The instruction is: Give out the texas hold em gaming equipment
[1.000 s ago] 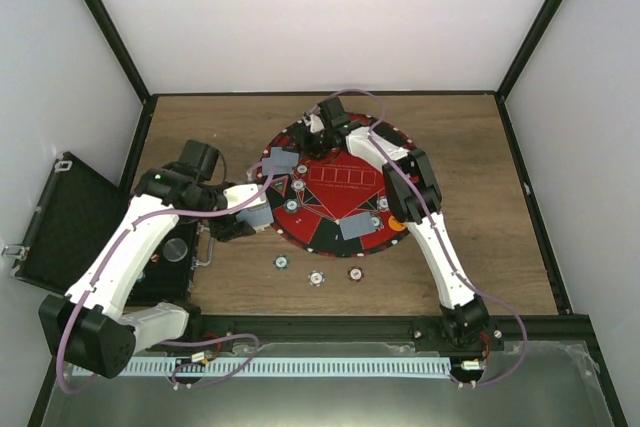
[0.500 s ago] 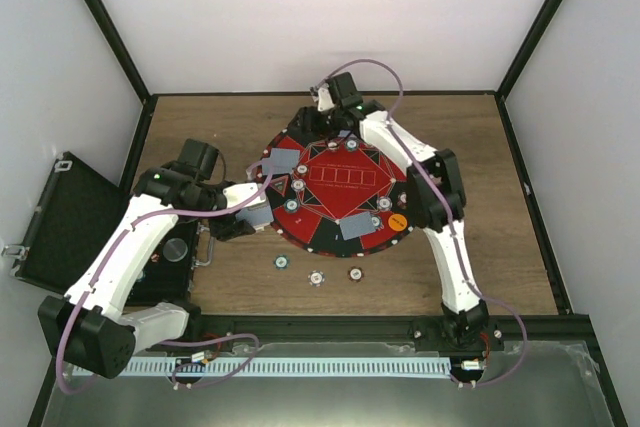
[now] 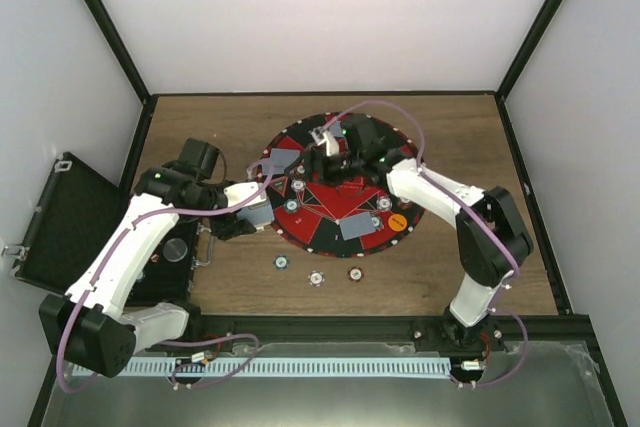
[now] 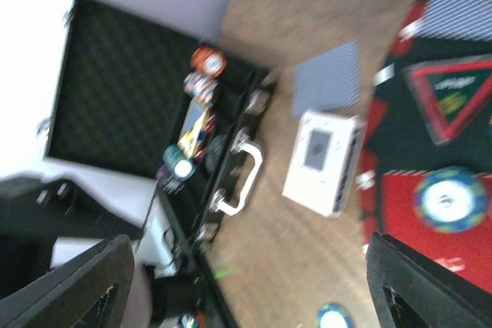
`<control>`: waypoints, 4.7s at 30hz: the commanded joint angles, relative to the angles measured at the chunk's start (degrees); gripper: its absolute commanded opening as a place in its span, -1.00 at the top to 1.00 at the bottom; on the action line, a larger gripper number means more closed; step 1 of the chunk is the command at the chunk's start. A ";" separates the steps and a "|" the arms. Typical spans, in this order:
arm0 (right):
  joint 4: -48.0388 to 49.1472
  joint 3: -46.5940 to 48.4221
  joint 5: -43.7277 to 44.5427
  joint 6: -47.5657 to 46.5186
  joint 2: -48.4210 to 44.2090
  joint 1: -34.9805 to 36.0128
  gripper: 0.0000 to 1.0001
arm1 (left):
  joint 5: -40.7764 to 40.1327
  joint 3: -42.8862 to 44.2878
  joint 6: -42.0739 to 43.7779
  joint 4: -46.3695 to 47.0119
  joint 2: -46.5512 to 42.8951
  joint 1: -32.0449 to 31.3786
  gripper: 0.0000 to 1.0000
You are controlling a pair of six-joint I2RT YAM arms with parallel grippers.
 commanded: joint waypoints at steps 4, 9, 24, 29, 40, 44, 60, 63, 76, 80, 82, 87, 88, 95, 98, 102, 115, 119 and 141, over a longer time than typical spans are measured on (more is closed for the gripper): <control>13.80 -6.90 -8.17 7.88 -4.84 6.43 -0.69 | 1.79 0.64 0.01 1.55 0.24 -0.06 0.92; 15.90 -7.27 -9.26 9.20 -4.12 9.46 -0.68 | 1.61 0.72 -0.05 1.59 0.27 -0.06 0.92; 20.76 -5.29 -11.01 13.04 2.56 14.47 -0.60 | 1.66 0.92 -0.08 1.60 0.06 -0.32 0.92; 21.34 -4.71 -9.88 14.28 4.54 14.31 -0.51 | 1.78 0.84 -0.33 1.87 0.28 -0.35 0.92; 21.93 -9.99 -8.84 14.66 3.68 11.43 -0.36 | 1.71 1.10 -0.26 1.83 -0.16 -0.59 0.92; 21.02 -11.25 -8.48 13.91 2.29 10.16 -0.26 | 1.70 1.15 -0.39 1.77 -0.06 -0.71 0.92; 14.81 -11.65 -5.37 10.30 -3.61 8.93 0.54 | 1.44 0.94 -0.78 2.43 0.22 -1.03 0.92; 13.90 -11.79 -4.94 9.93 -4.41 8.85 0.65 | 1.52 0.79 -0.87 2.56 0.23 -0.99 0.92; 10.85 -12.78 -4.38 8.42 -8.66 6.31 0.99 | 0.31 0.31 -0.44 3.23 0.44 -1.09 0.92; 10.00 -13.64 -4.59 7.52 -10.19 4.50 0.99 | 0.04 0.13 -0.36 3.41 0.41 -1.06 0.92; 9.48 -14.04 -5.13 7.04 -10.86 2.72 0.99 | -0.13 0.13 -0.28 3.36 0.46 -1.07 0.92; 8.71 -13.15 -7.55 5.56 -10.76 -3.50 0.99 | -0.07 0.13 -0.32 3.36 0.38 -1.02 0.92; 8.01 -12.23 -8.02 4.78 -10.06 -4.97 0.99 | -0.06 0.19 -0.31 3.35 0.37 -1.07 0.92; 1.52 1.18 -7.07 -1.89 2.41 -15.64 0.99 | -0.23 0.88 -0.17 2.75 0.29 -1.11 0.92; -1.14 10.19 -4.95 -4.41 11.17 -19.23 0.98 | 0.00 0.71 -0.32 2.73 0.19 -1.11 0.92; -5.19 23.53 -2.62 -5.61 24.41 -21.99 0.99 | 0.33 0.74 -0.93 2.75 0.62 -1.10 0.92; -7.58 45.33 1.80 -3.53 43.32 -23.59 0.89 | -0.85 2.04 -0.61 1.47 1.36 -1.07 0.92; -8.51 49.30 1.69 -3.42 45.75 -23.63 0.81 | -1.09 2.19 -0.52 1.46 1.94 -1.11 0.92; -16.22 43.34 13.39 -10.11 30.81 -24.58 0.05 | -0.50 1.85 -1.19 1.63 1.43 -1.11 0.92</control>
